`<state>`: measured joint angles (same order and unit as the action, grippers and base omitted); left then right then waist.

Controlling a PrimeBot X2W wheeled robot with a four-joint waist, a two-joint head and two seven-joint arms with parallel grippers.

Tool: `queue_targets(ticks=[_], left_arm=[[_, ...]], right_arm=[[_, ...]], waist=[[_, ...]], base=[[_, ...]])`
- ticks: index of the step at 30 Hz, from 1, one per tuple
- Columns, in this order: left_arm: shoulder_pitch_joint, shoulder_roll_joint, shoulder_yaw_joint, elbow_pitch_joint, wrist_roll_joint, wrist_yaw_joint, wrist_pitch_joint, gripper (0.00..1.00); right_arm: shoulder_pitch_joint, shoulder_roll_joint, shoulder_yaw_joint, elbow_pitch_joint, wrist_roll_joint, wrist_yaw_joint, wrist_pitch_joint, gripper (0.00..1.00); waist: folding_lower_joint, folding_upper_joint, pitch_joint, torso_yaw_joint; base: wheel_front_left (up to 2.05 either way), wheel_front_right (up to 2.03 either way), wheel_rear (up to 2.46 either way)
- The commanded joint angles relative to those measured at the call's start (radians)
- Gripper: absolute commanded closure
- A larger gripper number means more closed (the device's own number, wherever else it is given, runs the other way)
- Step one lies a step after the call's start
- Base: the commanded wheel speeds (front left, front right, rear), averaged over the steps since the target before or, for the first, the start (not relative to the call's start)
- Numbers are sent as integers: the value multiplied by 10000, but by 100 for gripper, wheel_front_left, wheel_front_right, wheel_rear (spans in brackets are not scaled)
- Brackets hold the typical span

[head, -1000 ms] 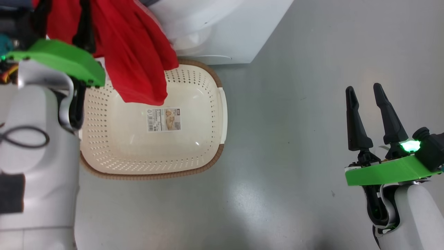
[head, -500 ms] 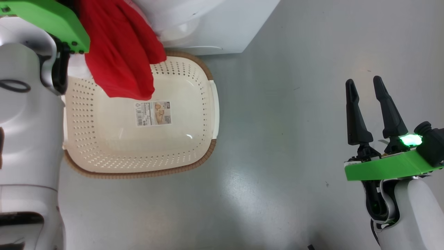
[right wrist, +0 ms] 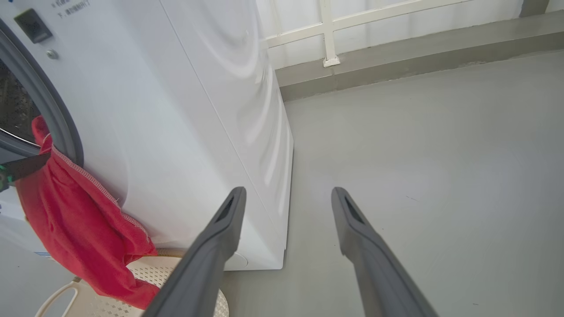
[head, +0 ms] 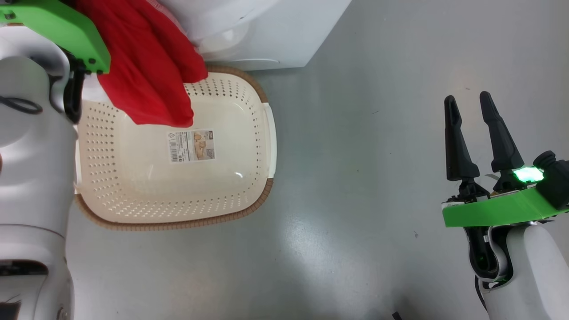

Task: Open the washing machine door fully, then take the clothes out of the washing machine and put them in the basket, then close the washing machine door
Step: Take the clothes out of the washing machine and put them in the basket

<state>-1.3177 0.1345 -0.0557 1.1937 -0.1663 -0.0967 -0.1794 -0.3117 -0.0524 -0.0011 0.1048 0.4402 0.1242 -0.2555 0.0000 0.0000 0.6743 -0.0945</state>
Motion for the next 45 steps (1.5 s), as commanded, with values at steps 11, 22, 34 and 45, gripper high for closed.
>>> queue_targets(ticks=[11, 22, 34, 45], left_arm=[[429, 297, 207, -1140, -143, 79, -811, 100], [3724, -168, 1200, -6672, -64, 179, -822, 100], [7150, -790, 1823, -10415, -67, -128, -823, 100], [8599, -840, 1258, -10374, -928, -1, -823, 100]], right_arm=[[221, 22, 56, -248, -26, 65, -63, 0], [406, 22, -29, -259, -148, 65, -63, 0], [556, 22, 40, -208, -215, 65, -63, 0], [546, 22, 113, -241, -259, 65, -63, 0]], waist=[[0, 0, -302, 233], [0, 0, -624, 489], [0, 0, -887, 590], [0, 0, -744, 552]], base=[[0, 0, 0], [0, 0, 0], [0, 0, 0], [0, 0, 0]])
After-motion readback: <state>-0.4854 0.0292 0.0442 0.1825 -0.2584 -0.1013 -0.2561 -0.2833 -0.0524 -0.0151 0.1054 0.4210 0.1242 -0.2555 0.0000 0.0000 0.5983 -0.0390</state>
